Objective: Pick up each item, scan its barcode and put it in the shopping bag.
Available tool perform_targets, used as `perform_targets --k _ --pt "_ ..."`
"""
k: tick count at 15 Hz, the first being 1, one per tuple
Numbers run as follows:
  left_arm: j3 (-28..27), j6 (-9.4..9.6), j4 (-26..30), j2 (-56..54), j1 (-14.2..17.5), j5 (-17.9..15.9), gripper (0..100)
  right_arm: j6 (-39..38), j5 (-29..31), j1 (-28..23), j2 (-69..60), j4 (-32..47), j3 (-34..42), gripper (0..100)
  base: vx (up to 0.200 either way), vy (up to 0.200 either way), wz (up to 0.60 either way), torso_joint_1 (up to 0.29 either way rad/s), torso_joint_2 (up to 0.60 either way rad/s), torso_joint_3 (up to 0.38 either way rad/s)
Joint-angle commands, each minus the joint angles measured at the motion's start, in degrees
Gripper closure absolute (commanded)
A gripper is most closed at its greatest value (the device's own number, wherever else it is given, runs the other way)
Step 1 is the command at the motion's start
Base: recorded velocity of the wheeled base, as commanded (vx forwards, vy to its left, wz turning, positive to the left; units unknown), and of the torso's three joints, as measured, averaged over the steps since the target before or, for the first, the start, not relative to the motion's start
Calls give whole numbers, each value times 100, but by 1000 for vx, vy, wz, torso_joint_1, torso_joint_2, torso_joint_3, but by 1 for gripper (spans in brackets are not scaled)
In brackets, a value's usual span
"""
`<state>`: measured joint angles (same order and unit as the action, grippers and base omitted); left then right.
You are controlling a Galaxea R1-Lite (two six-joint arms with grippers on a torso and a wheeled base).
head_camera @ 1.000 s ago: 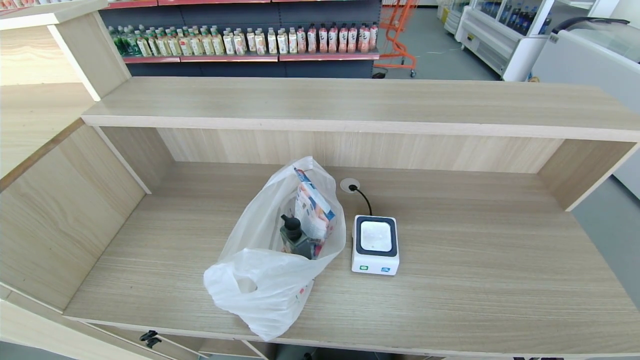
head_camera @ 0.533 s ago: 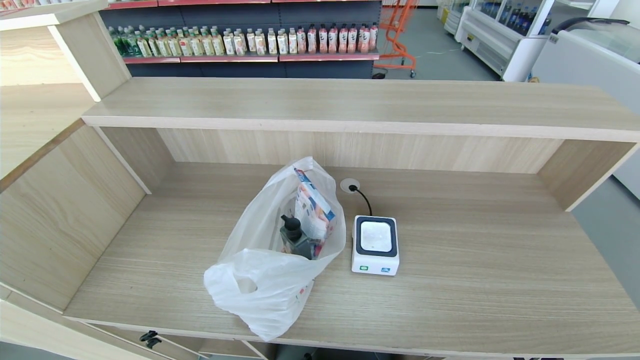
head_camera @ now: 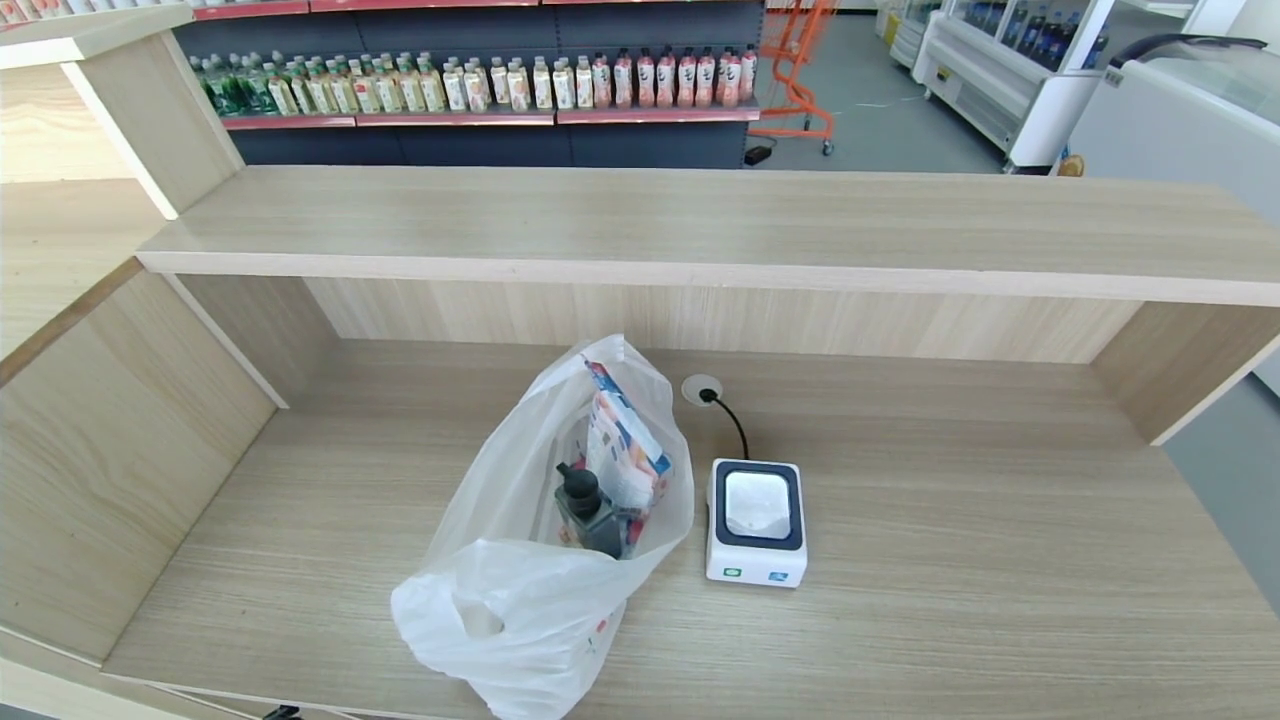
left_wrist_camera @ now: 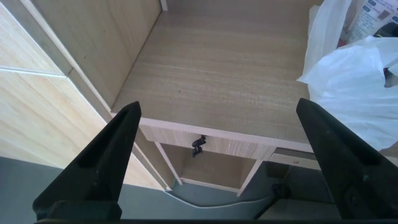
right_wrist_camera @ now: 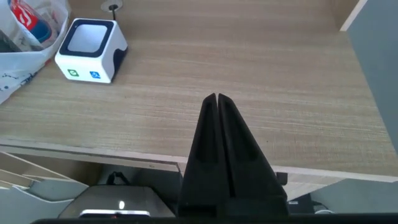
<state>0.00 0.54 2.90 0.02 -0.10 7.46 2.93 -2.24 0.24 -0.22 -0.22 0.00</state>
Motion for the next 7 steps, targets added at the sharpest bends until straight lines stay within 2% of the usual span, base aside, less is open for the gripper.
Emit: perform_targets --k 1,7 --pt "0 -1 0 -2 1 1 0 6 -4 2 22 -4 0 100 0 0 0 0 0 0" --pt "0 -1 0 -2 1 1 0 -3 -4 2 22 -4 0 100 0 0 0 0 0 0"
